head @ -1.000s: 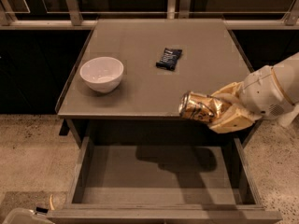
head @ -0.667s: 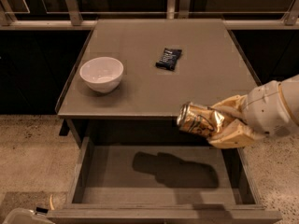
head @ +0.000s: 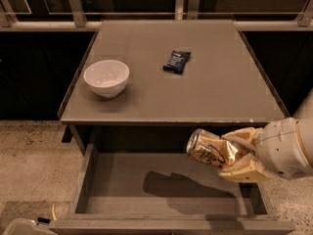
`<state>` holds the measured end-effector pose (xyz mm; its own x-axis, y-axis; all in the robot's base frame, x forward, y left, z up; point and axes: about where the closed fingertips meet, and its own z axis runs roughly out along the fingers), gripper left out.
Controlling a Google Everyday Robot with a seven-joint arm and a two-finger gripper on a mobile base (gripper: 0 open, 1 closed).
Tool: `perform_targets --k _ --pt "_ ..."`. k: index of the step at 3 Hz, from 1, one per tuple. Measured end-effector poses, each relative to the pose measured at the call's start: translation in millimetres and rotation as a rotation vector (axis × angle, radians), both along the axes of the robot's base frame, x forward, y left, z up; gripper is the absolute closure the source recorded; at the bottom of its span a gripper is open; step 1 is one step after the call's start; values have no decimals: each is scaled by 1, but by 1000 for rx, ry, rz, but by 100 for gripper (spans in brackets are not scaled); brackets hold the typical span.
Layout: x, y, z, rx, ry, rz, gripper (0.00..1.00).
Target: Place orange can into top drawer
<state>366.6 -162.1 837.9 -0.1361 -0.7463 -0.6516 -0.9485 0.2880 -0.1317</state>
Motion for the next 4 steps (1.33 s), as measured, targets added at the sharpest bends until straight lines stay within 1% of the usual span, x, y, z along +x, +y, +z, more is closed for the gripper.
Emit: perform_targets --k 1,2,3,4 --pt "3 -14 -31 -2 64 -42 100" --pt "12 -32 -66 -12 137 -83 100" --pt "12 -32 -66 -12 136 -83 100" --pt "14 -43 -102 38 151 -126 100"
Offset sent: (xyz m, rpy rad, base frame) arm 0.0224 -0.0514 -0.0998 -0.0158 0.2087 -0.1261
